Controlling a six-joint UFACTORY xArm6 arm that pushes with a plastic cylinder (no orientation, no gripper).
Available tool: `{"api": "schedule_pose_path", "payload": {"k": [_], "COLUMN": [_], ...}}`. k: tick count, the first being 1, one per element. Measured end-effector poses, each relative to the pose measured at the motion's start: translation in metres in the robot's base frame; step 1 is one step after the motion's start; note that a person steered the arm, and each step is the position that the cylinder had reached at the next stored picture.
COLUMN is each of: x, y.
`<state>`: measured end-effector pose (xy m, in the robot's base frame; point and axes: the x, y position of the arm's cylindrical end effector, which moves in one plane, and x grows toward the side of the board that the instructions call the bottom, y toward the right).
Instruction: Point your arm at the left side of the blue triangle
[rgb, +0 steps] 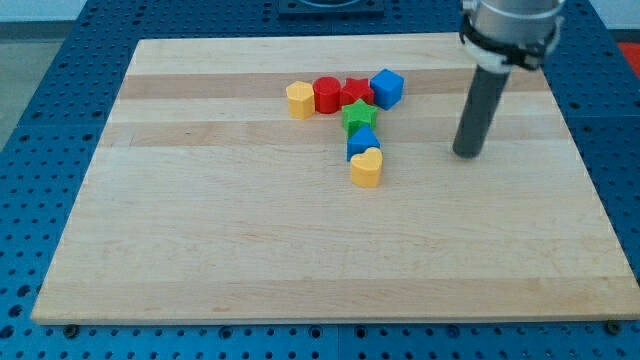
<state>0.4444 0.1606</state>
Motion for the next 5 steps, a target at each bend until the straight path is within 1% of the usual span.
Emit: {"api": "schedule_pose_path", "payload": {"k": [1,2,4,5], "x": [0.039,0.054,0.055,0.04], "y": [-0.017,-0.064,-0.154,-0.175]}}
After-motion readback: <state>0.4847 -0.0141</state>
